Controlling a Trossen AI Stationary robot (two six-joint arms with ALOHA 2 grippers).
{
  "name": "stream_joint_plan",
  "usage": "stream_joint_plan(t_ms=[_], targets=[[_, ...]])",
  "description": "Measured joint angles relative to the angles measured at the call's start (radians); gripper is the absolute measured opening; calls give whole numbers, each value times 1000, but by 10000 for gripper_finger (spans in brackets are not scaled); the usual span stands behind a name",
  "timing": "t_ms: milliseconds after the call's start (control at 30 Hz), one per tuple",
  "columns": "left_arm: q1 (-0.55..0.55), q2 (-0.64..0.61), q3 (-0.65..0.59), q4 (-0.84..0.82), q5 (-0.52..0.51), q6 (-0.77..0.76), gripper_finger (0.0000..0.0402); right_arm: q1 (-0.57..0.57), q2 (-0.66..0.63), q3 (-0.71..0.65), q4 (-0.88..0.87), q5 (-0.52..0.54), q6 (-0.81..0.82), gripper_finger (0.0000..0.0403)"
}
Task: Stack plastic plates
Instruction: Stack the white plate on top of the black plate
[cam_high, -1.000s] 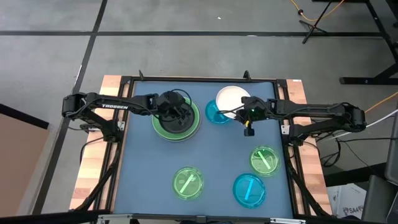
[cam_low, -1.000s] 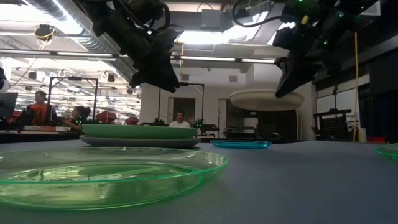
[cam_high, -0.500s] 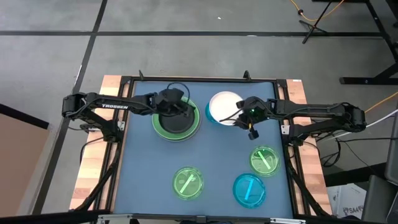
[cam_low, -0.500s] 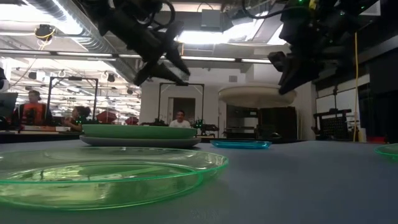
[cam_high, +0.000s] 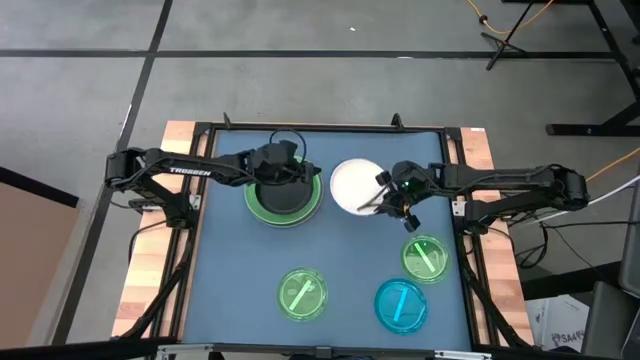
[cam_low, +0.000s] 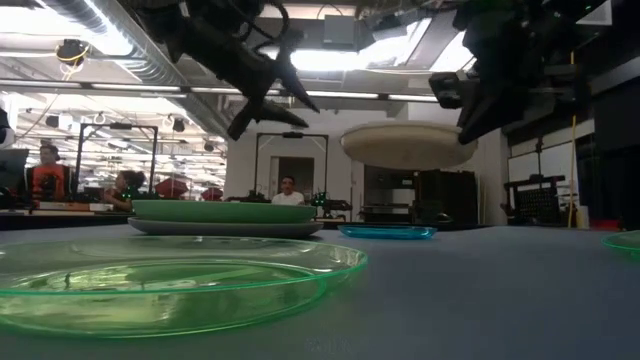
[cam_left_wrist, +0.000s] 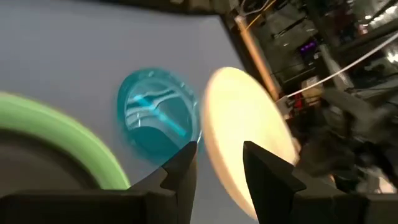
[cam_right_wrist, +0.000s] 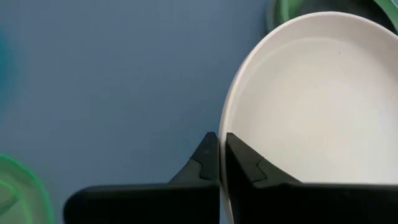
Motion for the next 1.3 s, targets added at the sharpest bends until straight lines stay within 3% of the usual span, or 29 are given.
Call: stream_joint_plan(t_ms=[600, 900, 1300], targets=[[-129, 163, -1, 70, 37, -148, 122, 213, 147, 0, 53, 63, 0, 0], [-170, 237, -1, 69, 37, -178, 122, 214, 152, 0, 127, 63, 0, 0], [-177, 239, -1, 70, 37, -180, 115, 214, 151, 0, 128, 63, 1, 0]])
